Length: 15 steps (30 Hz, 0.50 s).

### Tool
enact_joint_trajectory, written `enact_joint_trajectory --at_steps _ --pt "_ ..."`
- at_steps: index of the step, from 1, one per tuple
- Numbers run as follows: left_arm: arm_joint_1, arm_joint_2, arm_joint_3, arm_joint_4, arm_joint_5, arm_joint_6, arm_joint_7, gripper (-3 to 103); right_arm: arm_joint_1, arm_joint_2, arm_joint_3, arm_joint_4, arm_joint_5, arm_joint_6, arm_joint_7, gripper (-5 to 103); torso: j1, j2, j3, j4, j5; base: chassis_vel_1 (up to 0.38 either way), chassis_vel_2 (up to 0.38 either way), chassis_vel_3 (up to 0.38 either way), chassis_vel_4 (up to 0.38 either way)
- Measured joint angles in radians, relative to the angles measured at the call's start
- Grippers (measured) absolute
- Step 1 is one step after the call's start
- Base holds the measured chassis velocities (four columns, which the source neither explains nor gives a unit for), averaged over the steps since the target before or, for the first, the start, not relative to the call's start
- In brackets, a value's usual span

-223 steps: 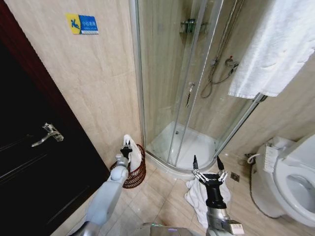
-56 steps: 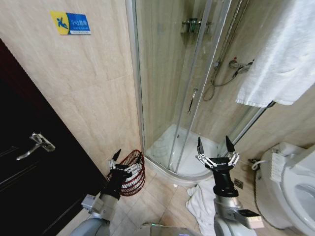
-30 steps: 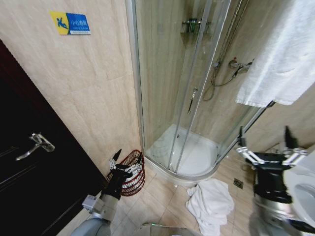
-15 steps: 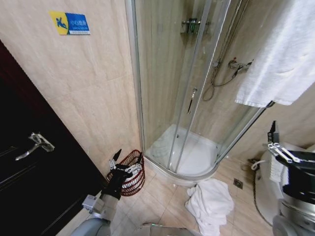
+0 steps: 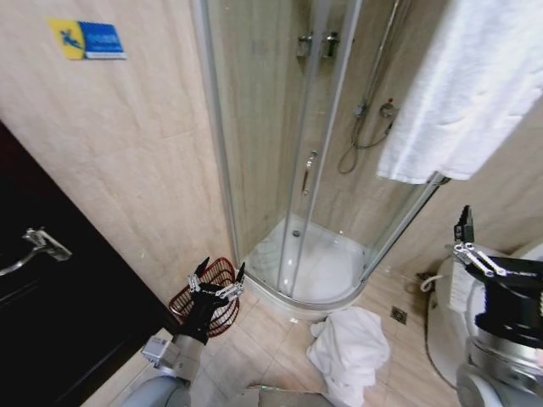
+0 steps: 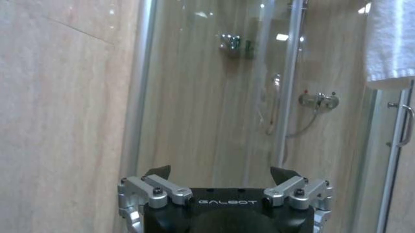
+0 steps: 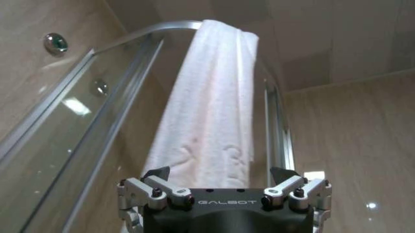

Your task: Discard the used towel into the hamper.

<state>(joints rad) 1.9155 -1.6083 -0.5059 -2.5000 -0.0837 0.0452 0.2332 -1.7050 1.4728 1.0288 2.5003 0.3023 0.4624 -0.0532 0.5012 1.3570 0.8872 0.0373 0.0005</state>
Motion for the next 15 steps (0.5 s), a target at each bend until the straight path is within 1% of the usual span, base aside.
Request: enact_joint_trajectory --at_steps 3,6,11,15 --pt "0.000 0.000 0.000 0.000 0.000 0.000 0.000 100 0.009 0.000 -0.001 0.000 0.000 0.001 0.010 100 0.000 0.000 0.000 -0.0004 0.0001 -0.108 -0.152 0.093 0.077" --pt "0.000 0.000 0.000 0.000 0.000 0.000 0.000 100 0.023 -0.002 -0.002 0.000 -0.003 0.002 0.021 100 0.000 0.000 0.000 -0.0001 -0.0003 0.003 -0.085 0.038 0.003" --pt "0.000 0.001 0.000 0.000 0.000 0.000 0.000 100 0.055 -0.021 0.000 0.000 -0.003 0.010 0.062 100 0.000 0.000 0.000 -0.0003 -0.0010 0.038 0.028 -0.049 0.001" --pt "0.000 0.001 0.000 0.000 0.000 0.000 0.000 100 0.071 -0.032 0.003 0.000 0.006 -0.009 0.077 100 0.000 0.000 0.000 -0.0002 -0.0006 0.026 0.011 -0.018 -0.016"
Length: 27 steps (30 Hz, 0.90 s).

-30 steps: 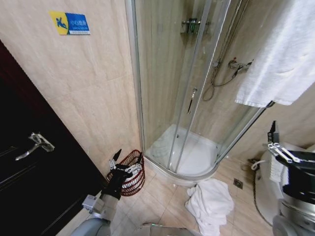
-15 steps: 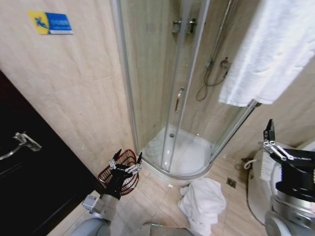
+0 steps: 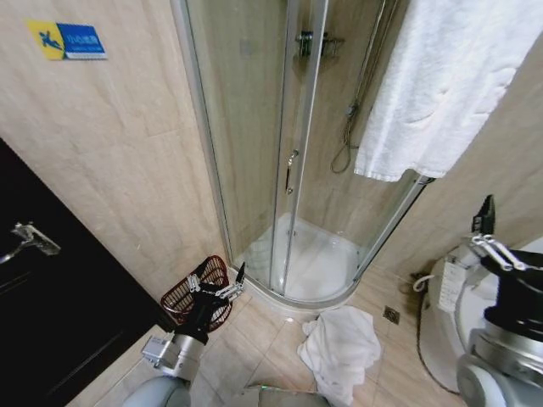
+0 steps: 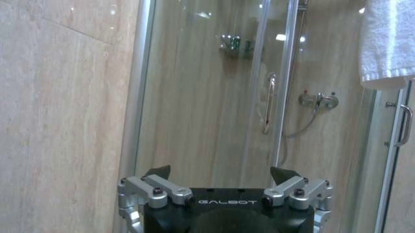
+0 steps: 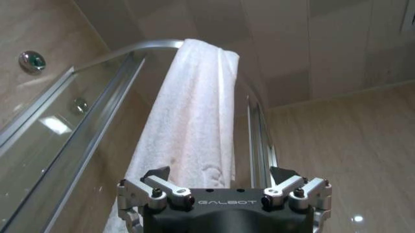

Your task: Discard the used towel into the hamper.

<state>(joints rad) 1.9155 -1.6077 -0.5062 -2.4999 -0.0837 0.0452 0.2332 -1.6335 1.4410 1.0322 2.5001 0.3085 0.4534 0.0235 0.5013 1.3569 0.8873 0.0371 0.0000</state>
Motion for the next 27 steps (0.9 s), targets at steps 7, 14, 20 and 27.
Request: enact_joint_trajectory --at_steps 7,14,20,27 --pt "0.000 0.000 0.000 0.000 0.000 0.000 0.000 100 0.006 -0.004 0.008 0.000 0.014 -0.021 -0.001 100 0.000 0.000 0.000 -0.0001 0.0002 0.000 0.000 0.000 0.000" --pt "0.000 0.000 0.000 0.000 0.000 0.000 0.000 100 0.008 -0.013 0.018 0.000 0.029 -0.022 -0.005 100 0.000 0.000 0.000 0.0000 -0.0001 -0.005 -0.008 0.009 0.006" --pt "0.000 0.000 0.000 0.000 0.000 0.000 0.000 100 0.006 -0.019 0.018 0.000 0.034 -0.022 -0.008 100 0.000 0.000 0.000 0.0002 0.0001 -0.128 -0.103 0.129 0.127" --pt "0.000 -0.001 0.001 0.000 0.000 0.000 0.000 100 0.033 -0.058 0.012 0.000 0.057 -0.020 -0.005 100 0.001 0.000 0.000 -0.0002 0.0010 -0.171 -0.145 0.155 0.125"
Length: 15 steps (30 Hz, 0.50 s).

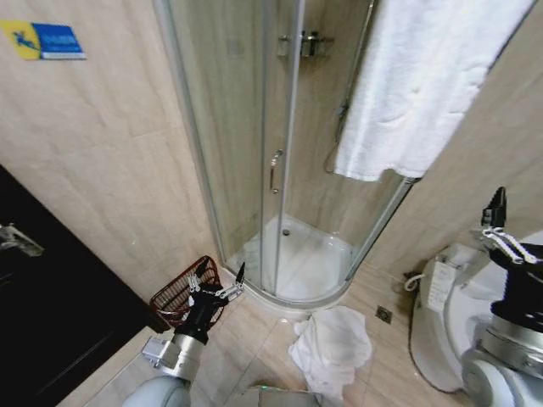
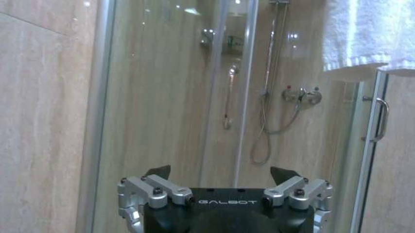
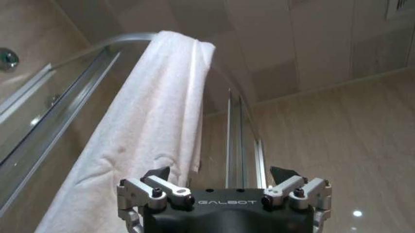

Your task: Discard the used towel into the hamper.

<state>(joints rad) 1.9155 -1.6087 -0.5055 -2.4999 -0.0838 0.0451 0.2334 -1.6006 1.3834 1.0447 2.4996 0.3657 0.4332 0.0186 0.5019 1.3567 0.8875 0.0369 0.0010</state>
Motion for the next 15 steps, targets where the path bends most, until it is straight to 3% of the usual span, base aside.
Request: enact_joint_trajectory --at_steps 5,15 --pt "0.000 0.000 0.000 0.000 0.000 0.000 0.000 100 0.067 -0.044 0.006 -0.010 0.032 -0.009 0.000 100 -0.001 0.000 0.000 0.0003 -0.0011 -0.001 -0.040 0.041 0.019" --pt "0.000 0.001 -0.001 0.000 0.000 0.000 0.000 100 0.210 -0.219 0.028 -0.126 0.170 -0.052 -0.028 100 -0.001 0.000 0.000 0.0001 -0.0007 0.037 0.019 -0.034 -0.001"
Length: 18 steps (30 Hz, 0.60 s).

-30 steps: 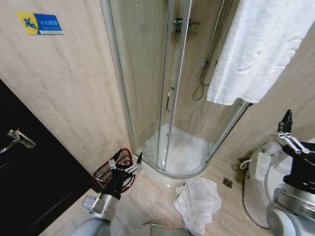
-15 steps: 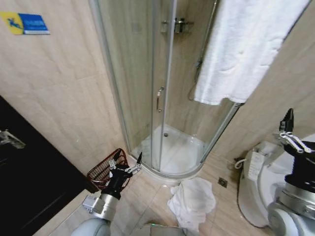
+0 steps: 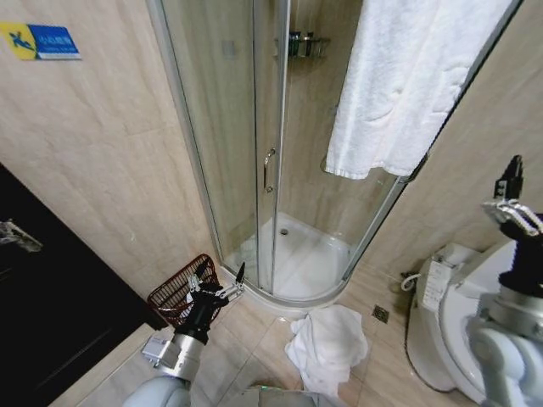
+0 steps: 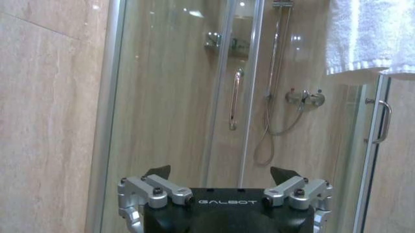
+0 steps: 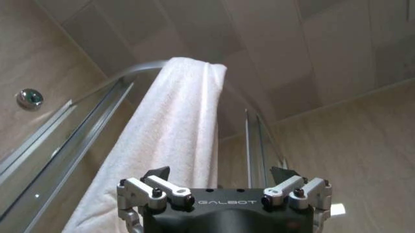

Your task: Discard the used towel into the hamper.

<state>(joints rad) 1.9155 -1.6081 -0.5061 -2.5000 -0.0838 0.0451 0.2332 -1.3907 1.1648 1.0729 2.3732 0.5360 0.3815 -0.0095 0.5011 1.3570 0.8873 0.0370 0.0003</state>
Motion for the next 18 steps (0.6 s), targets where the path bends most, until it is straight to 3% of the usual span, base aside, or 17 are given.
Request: enact_joint_trajectory --at_steps 7,18 --pt "0.000 0.000 0.000 0.000 0.000 0.000 0.000 100 0.157 -0.102 -0.046 -0.086 0.097 -0.071 0.002 100 0.000 0.000 0.000 0.0002 -0.0002 0.000 0.000 0.000 0.000" --pt "0.000 0.000 0.000 0.000 0.000 0.000 0.000 100 0.391 -0.192 -0.173 -0.233 0.107 -0.153 0.019 100 0.000 0.000 0.000 0.0001 -0.0003 0.000 0.000 0.000 0.000"
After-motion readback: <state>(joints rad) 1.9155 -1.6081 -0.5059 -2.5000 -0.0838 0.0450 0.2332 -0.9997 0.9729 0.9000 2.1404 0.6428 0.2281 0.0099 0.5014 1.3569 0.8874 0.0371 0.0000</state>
